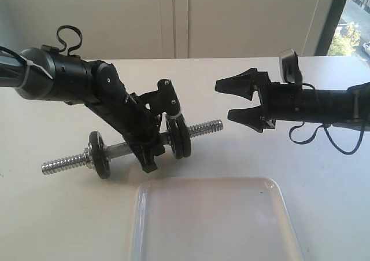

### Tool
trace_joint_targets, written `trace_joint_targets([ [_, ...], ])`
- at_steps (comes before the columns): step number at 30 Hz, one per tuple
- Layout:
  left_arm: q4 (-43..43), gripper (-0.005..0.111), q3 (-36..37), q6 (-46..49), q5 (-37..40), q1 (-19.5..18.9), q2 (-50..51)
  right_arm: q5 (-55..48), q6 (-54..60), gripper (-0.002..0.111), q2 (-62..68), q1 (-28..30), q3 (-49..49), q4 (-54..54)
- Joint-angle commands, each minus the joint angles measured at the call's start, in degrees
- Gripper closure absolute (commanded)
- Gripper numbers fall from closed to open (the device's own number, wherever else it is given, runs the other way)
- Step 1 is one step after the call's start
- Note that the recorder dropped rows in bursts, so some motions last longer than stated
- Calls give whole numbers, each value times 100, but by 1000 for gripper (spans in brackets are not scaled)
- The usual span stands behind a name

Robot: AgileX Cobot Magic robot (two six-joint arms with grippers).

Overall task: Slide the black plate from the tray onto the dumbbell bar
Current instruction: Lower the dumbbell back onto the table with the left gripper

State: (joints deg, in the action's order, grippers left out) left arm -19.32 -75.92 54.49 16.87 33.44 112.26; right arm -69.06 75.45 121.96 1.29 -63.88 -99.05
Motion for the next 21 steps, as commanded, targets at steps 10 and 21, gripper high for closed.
trace_joint_targets([
  [10,-289,107,-181,-54,-339,-13,-257,-91,-77,3,-57,103,-19,-3],
  [21,-226,65,-181,-54,-203,-13,-257,-91,-115,4,-57,103,-19,-14],
])
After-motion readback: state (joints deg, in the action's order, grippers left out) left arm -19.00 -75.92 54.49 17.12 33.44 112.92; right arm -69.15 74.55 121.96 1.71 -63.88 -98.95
